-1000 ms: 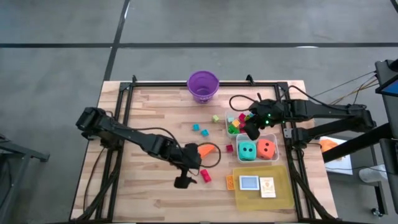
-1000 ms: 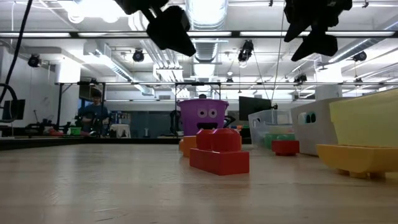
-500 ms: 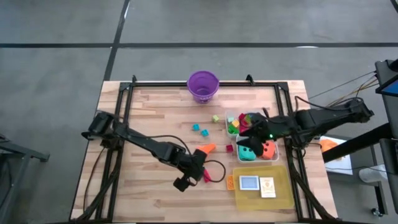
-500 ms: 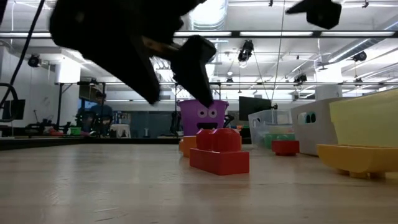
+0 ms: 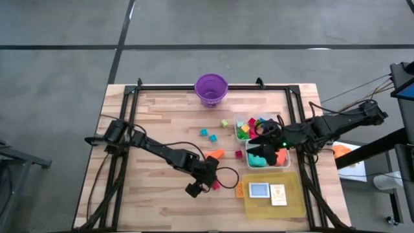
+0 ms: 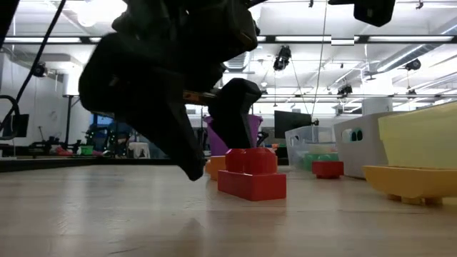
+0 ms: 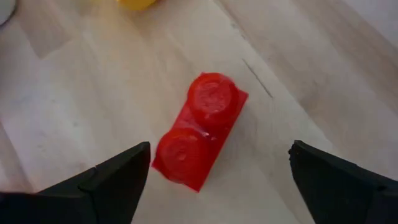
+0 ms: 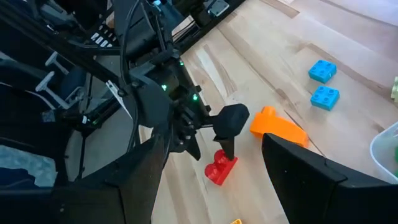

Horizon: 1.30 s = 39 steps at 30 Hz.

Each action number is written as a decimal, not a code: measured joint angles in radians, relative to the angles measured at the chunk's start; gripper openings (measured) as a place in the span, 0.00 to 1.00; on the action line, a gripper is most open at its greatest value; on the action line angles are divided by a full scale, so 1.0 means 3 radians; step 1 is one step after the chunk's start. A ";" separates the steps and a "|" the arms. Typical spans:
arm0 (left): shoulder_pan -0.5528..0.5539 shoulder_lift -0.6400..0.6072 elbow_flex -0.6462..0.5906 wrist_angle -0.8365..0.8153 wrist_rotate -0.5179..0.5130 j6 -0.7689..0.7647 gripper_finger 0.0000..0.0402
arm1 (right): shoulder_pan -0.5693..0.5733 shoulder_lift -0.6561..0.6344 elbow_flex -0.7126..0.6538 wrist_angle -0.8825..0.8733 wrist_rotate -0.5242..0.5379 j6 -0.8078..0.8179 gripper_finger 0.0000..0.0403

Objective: Pick & Place Toys
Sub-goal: Put the red game piece into the transparent bin

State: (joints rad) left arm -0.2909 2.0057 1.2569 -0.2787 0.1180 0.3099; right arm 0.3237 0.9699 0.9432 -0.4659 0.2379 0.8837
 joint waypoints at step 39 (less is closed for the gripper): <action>0.0000 -0.0013 -0.0012 0.0052 0.0181 -0.1229 0.18 | -0.0001 -0.0001 -0.0001 0.0001 -0.0123 -0.0046 0.66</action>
State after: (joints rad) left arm -0.2909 2.0018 1.2533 -0.2630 0.1724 -0.0588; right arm 0.3233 0.9695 0.9428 -0.4656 0.2010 0.8698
